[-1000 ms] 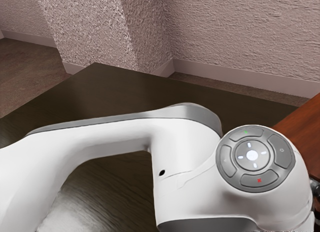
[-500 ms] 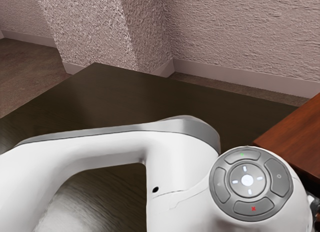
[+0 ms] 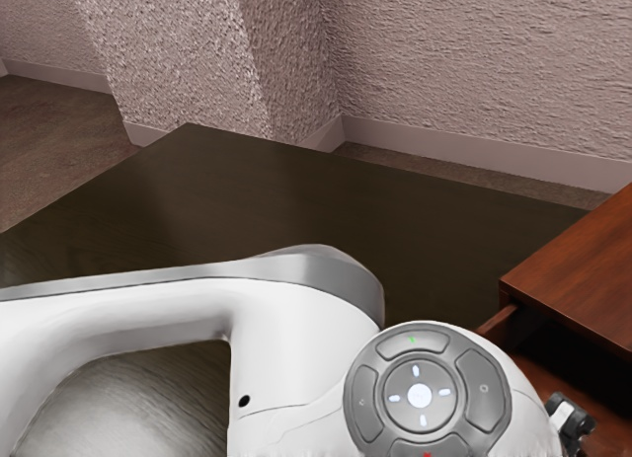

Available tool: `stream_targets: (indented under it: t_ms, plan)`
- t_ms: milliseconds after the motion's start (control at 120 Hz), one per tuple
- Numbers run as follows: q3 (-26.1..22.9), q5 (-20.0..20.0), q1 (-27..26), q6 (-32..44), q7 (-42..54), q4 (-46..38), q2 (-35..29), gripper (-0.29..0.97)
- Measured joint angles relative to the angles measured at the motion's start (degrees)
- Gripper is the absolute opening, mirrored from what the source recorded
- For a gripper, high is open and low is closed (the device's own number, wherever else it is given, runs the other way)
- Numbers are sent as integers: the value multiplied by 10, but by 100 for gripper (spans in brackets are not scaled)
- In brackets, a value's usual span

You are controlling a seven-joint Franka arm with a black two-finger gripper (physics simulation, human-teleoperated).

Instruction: Pull the drawer handle with one arm to open the drawer

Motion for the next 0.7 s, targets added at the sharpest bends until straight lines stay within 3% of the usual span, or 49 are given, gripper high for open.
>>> stream_targets:
  t_ms: [700]
  plan:
    - [-3,-8,-33,-81,3,-28,-56,63]
